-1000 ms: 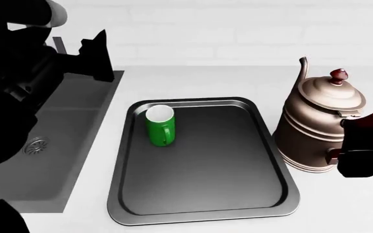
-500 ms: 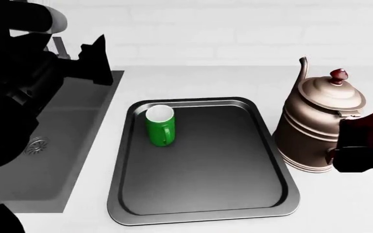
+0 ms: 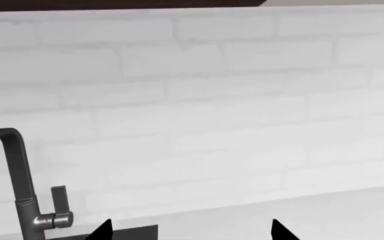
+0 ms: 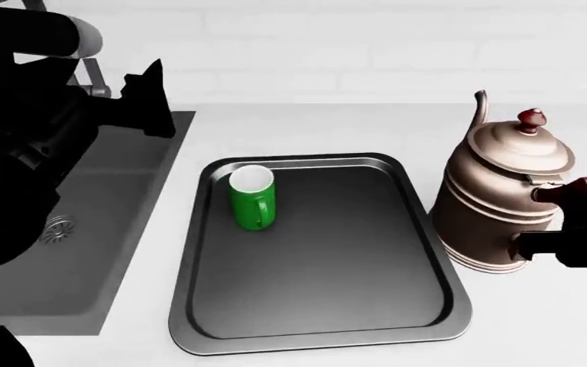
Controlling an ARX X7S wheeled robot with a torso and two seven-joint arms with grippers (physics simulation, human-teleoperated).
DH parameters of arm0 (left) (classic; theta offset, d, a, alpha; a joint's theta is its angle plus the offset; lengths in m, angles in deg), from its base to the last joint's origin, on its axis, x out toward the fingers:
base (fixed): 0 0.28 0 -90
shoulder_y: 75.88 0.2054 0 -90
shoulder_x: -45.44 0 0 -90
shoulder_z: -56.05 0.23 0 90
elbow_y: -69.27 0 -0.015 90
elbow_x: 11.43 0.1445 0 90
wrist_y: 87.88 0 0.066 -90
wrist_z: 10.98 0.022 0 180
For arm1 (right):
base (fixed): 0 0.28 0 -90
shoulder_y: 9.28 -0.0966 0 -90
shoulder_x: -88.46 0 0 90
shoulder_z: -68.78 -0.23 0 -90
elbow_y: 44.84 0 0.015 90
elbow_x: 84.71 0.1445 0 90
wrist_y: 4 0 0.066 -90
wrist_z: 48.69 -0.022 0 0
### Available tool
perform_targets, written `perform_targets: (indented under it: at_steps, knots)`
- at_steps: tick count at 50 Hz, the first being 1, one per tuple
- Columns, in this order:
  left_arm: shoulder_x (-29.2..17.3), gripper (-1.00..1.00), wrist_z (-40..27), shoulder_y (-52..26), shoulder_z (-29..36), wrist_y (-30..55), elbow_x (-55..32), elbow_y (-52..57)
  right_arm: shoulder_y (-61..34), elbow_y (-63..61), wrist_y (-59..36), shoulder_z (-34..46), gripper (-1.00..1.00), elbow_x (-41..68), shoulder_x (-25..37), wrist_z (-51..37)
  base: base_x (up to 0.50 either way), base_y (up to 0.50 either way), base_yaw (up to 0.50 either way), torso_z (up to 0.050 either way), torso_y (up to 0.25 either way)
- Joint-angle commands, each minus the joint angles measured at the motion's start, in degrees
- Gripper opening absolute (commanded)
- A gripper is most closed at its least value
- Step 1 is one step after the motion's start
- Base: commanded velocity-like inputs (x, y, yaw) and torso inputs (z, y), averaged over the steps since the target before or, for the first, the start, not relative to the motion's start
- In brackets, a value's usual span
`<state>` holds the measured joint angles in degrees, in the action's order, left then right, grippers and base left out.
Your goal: Pick the kettle from the counter and place it on the tray. Then pick the mug from the cabinet and place it on the tray. Then close the cabinet doors.
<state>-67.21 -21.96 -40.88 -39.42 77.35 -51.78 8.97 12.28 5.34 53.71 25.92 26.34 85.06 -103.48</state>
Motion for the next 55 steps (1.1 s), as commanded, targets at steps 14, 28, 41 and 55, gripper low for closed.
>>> perform_targets:
  at_steps: [14,28,41,55]
  knots:
    - [-0.3,1.0,-0.7,0.0,-0.5,-0.1,-0.9,-0.1,-8.7,2.3,-8.0,-6.9,-1.0,3.0,-1.6,-5.3,0.0,0.0,0.0,0.0,0.0]
    - [-0.7,1.0,-1.0,-0.1,-0.8,-0.1,-1.4,-0.2,-17.8,4.8,-17.3,-11.4,-1.0,8.7,-5.1,-10.9,0.0,0.0,0.0,0.0,0.001]
    - [-1.0,1.0,-1.3,-0.1,-1.2,-0.3,-1.9,-0.2,-27.0,7.2,-24.3,-12.6,-1.0,14.1,-11.3,-16.4,0.0,0.0,0.0,0.0,0.001]
    - [-1.6,1.0,-1.6,0.2,-1.9,-0.4,-2.4,-0.1,-31.8,7.0,-25.1,-10.6,-1.0,16.3,-20.1,-20.0,0.0,0.0,0.0,0.001,0.001]
